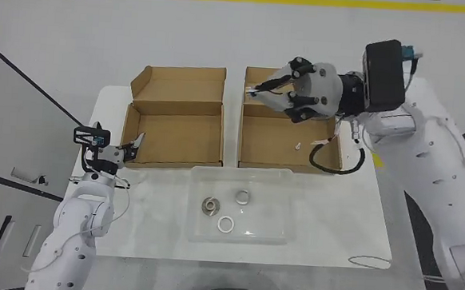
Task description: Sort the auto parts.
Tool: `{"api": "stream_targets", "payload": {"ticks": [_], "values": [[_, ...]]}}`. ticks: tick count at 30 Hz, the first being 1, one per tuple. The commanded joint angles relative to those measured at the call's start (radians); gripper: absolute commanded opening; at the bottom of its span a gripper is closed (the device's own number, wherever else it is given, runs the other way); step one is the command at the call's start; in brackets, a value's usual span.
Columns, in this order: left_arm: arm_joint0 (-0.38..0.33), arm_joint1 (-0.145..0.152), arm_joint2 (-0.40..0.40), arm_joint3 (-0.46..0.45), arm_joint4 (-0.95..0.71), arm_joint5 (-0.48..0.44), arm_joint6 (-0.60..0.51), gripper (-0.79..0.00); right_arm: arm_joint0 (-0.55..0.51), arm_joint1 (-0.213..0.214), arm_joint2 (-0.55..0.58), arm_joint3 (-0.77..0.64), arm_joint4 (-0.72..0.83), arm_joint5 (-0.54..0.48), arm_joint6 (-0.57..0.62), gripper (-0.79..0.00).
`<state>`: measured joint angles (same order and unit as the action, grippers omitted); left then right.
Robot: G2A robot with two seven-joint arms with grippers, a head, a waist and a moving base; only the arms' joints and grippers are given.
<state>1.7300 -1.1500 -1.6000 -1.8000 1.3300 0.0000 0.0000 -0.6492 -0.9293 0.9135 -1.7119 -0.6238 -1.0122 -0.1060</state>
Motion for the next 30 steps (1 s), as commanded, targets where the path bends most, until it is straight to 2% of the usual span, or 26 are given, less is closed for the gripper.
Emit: {"api": "stream_targets", "payload": {"ticks": [1,6,12,22,24,30], "values": [[0.000,0.000,0.000,0.000,0.000,0.000,0.000,0.000,0.036,0.011,-0.030,0.012,0.018,0.000,0.045,-0.785],[0.000,0.000,0.000,0.000,0.000,0.000,0.000,0.000,0.143,0.041,-0.138,0.063,0.027,0.000,0.145,-0.785],[0.000,0.000,0.000,0.000,0.000,0.000,0.000,0.000,0.310,0.077,-0.322,0.139,-0.001,0.000,0.234,-0.785],[0.000,0.000,0.000,0.000,0.000,0.000,0.000,0.000,0.596,0.114,-0.741,0.168,0.068,0.000,0.281,-0.785],[0.000,0.000,0.000,0.000,0.000,0.000,0.000,0.000,0.598,0.115,-0.743,0.171,0.094,0.000,0.326,-0.785],[0.000,0.000,0.000,0.000,0.000,0.000,0.000,0.000,0.593,0.111,-0.743,0.183,0.238,0.000,0.587,-0.785]]}}
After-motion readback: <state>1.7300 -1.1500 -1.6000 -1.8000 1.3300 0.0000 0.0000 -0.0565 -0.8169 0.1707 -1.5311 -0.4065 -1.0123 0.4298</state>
